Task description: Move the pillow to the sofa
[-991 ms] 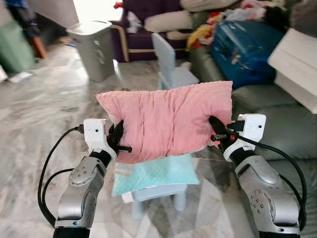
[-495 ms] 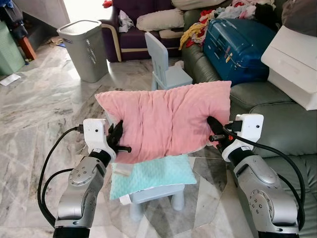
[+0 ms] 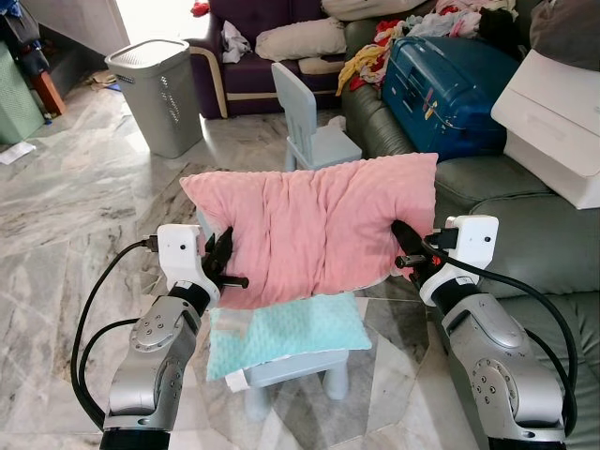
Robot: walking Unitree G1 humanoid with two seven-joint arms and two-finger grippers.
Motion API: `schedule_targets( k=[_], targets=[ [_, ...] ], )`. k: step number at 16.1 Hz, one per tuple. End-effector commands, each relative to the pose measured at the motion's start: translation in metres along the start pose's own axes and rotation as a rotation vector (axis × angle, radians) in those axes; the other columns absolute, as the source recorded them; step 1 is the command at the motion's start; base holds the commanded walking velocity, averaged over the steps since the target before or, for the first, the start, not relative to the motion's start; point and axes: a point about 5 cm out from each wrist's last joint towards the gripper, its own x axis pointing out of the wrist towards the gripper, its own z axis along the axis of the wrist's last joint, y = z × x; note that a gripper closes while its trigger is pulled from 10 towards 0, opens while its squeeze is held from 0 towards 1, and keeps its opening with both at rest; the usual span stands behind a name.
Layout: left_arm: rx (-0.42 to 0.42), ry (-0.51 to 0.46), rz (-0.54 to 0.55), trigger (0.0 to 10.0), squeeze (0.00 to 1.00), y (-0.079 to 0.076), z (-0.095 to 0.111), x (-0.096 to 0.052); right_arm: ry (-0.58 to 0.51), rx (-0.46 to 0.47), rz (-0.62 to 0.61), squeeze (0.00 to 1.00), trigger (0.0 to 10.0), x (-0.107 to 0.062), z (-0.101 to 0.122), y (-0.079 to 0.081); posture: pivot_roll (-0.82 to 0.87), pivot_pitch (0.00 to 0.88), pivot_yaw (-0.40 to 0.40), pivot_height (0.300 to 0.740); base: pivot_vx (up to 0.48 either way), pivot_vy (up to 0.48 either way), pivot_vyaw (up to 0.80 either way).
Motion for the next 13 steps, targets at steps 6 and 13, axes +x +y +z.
schedule_targets(
  k=[6,13],
  targets=[
    [0.019,-0.009,-0.017,10.0,0.00,-0.0005,0.0024,0.0034,-0.004,0.012,0.020,0.00,10.0,0.0028,0.0026,0.0040,-0.17,0.000,0.032,0.740,0.000,0.000,-0.80],
    [0.030,-0.012,-0.038,10.0,0.00,-0.0032,0.0028,0.0036,-0.020,0.007,0.030,0.00,10.0,0.0017,0.0030,0.0063,-0.16,0.000,0.034,0.740,0.000,0.000,-0.34]
  ],
)
